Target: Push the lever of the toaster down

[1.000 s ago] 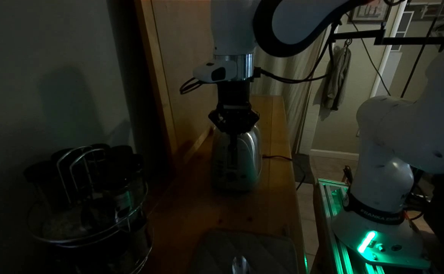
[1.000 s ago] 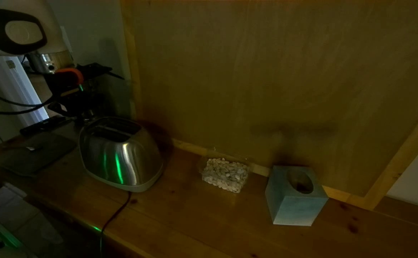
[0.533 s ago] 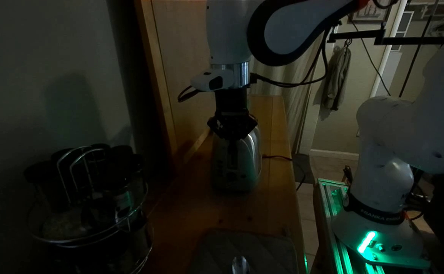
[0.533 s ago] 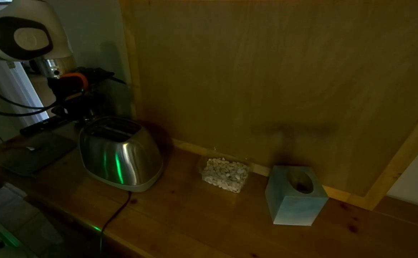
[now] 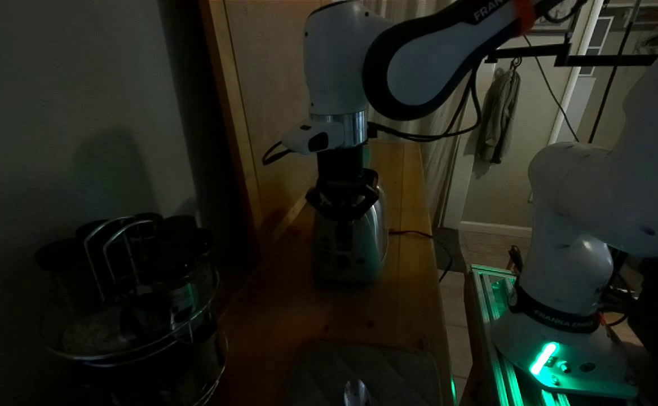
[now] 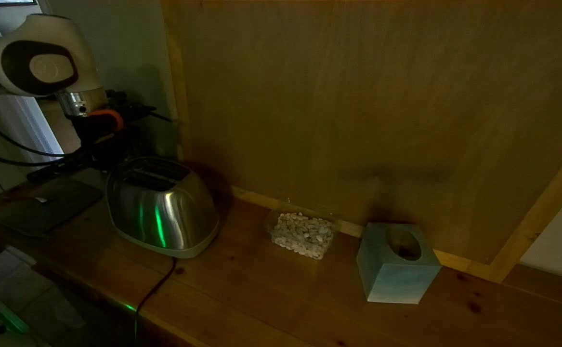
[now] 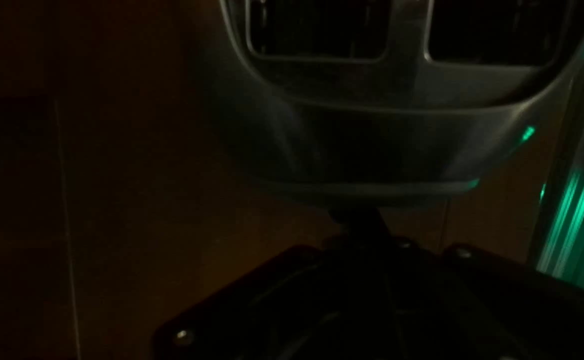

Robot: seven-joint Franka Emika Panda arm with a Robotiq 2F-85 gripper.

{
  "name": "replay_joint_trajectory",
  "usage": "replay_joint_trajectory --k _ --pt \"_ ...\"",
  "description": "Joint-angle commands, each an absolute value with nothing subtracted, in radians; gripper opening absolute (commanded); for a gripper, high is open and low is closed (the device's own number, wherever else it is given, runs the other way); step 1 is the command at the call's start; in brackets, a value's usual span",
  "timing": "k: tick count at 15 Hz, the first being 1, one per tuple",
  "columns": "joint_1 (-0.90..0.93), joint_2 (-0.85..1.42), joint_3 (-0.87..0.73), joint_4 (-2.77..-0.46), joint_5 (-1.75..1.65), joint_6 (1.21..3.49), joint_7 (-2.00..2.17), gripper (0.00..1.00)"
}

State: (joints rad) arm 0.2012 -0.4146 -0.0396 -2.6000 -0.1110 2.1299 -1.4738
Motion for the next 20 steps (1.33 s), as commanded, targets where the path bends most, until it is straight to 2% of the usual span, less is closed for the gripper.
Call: replay_joint_trajectory --k 1,20 --pt "0.199 -0.374 -0.033 -2.624 -0.102 2.198 -1.505 0.03" --pt "0.197 -0.309 -0.026 -2.63 -0.092 2.224 -1.522 0.02"
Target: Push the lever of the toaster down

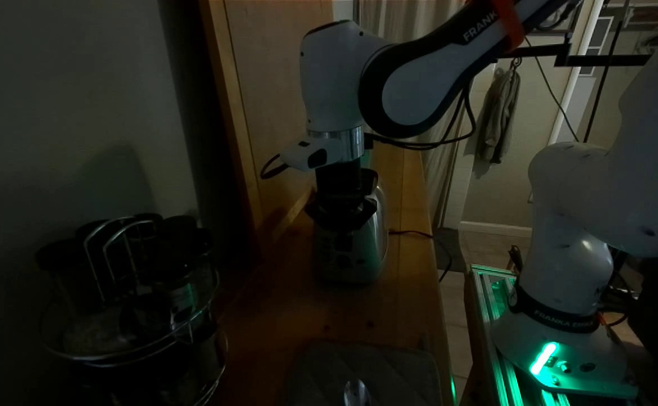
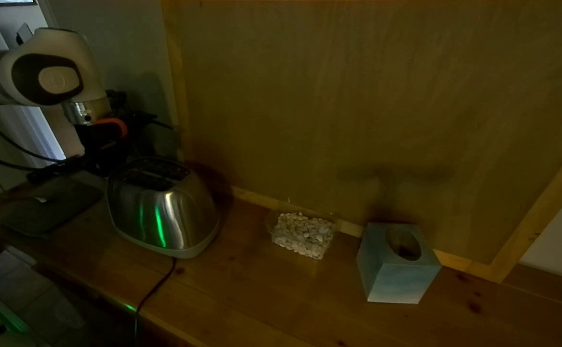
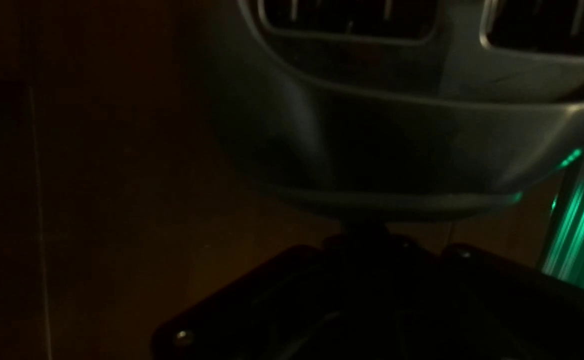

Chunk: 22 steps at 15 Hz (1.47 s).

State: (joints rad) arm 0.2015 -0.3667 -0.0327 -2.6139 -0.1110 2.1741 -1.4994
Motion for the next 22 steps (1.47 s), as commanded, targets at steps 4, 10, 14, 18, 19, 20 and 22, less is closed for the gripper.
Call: replay_joint_trajectory --k 4,10,14,18,19,20,22 --pt "0.199 -0.321 -0.024 -2.627 -0.089 2.211 -1.525 0.02" --pt "0.195 -0.351 -0.008 -2.618 -0.114 2.182 -1.508 0.03" --pt "0.191 -0.38 0.014 -2.609 -0.14 2.147 -1.487 0.04" --pt "0.194 -0.404 0.035 -2.592 -0.156 2.097 -1.475 0.3" --pt "0.195 -0.408 0.04 -2.589 -0.157 2.086 -1.475 0.35" --pt "0.196 -0.413 0.045 -2.586 -0.155 2.074 -1.472 0.41" --pt "0.197 -0.426 0.056 -2.58 -0.162 2.051 -1.464 0.55"
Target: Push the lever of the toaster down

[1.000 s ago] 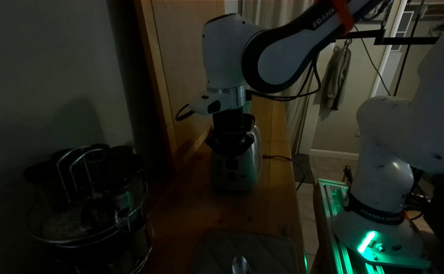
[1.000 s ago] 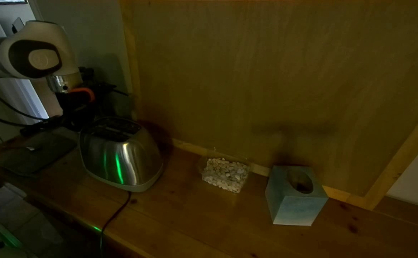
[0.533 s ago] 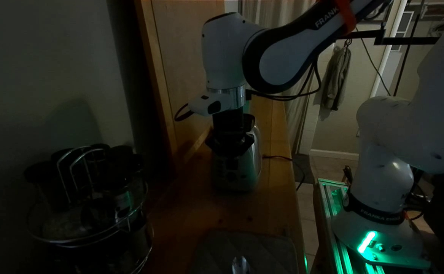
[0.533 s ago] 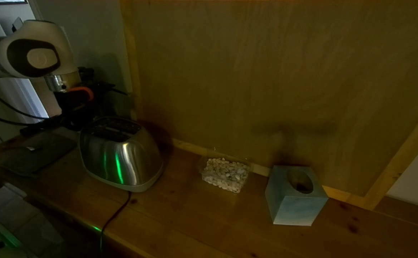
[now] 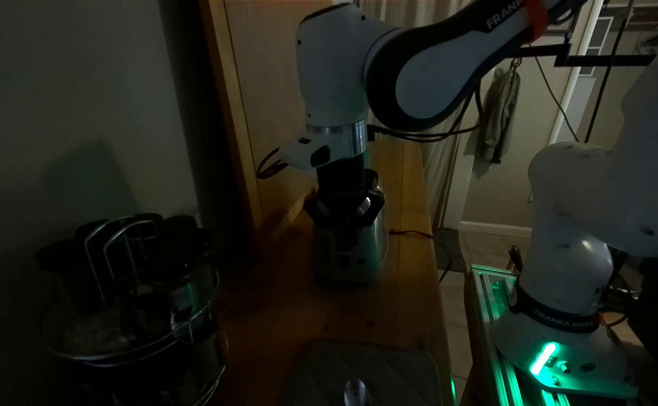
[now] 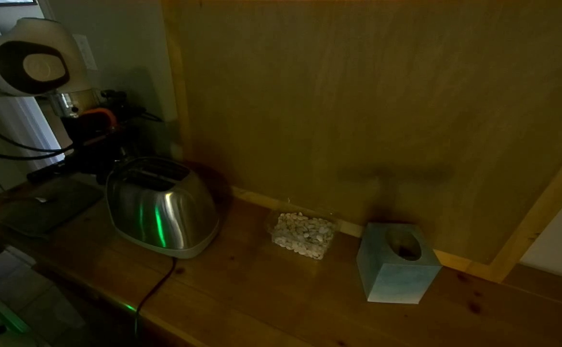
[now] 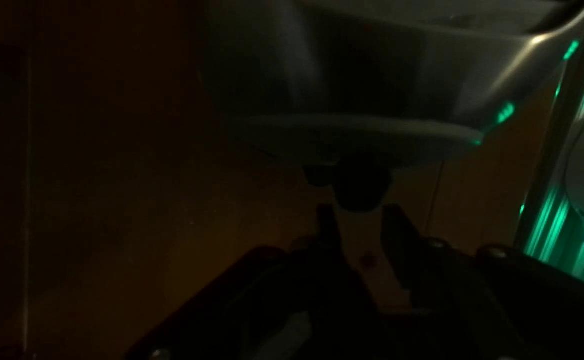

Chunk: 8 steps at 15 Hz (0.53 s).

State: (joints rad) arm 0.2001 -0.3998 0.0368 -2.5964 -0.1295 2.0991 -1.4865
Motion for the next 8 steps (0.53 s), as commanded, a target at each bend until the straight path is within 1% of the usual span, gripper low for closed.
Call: replay_joint_trajectory --k 1,3,6,8 --pt "0.198 -0.432 0.061 -2.576 -0.166 2.038 -1.461 0.63" --pt "0.199 -0.447 0.074 -2.561 -0.179 2.004 -1.45 0.75" --pt "0.206 -0.466 0.084 -2.531 -0.19 1.954 -1.445 0.98" --pt "0.208 -0.475 0.09 -2.506 -0.193 1.922 -1.436 1.0"
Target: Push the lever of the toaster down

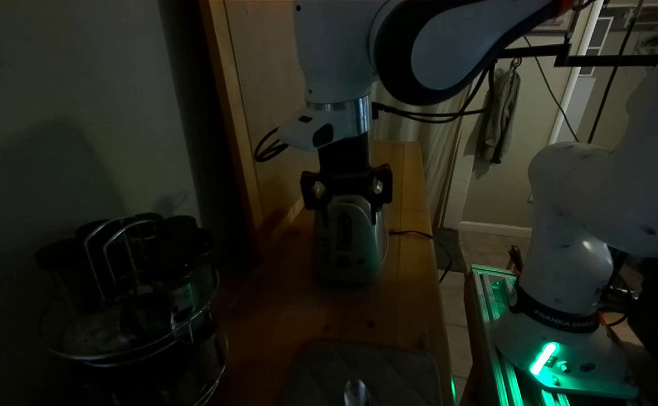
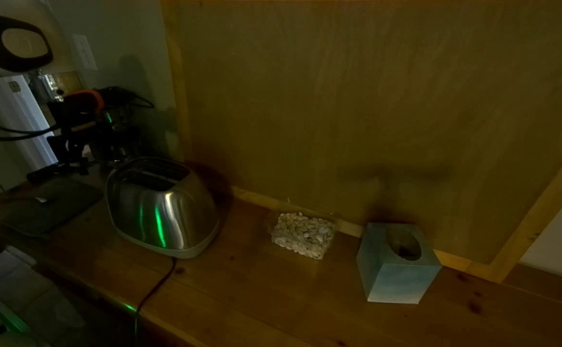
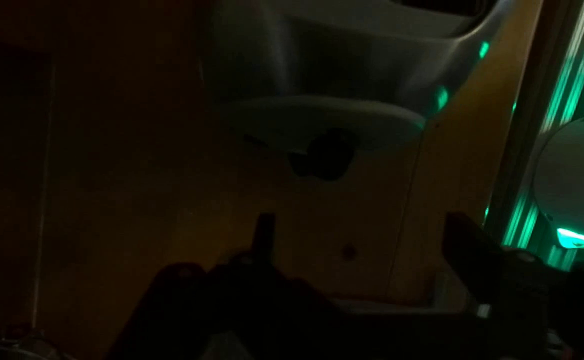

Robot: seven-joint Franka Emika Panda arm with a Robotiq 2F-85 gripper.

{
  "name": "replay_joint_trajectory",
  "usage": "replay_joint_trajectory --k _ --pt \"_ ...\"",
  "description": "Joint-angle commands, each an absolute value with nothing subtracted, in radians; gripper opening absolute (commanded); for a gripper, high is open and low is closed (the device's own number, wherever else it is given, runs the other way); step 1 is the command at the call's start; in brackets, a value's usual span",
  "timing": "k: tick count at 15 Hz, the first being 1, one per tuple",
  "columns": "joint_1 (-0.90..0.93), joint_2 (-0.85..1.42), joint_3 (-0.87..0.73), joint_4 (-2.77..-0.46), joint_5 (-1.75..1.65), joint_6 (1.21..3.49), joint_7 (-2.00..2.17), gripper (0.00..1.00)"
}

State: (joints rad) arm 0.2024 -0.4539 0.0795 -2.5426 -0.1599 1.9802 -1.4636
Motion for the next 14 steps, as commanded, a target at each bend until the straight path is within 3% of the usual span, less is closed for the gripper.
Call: replay_joint_trajectory --k 1,14 --pt "0.209 -0.477 0.091 -2.494 -0.191 1.906 -1.434 1.0" --pt "0.215 -0.477 0.073 -2.422 -0.166 1.867 -1.399 1.0"
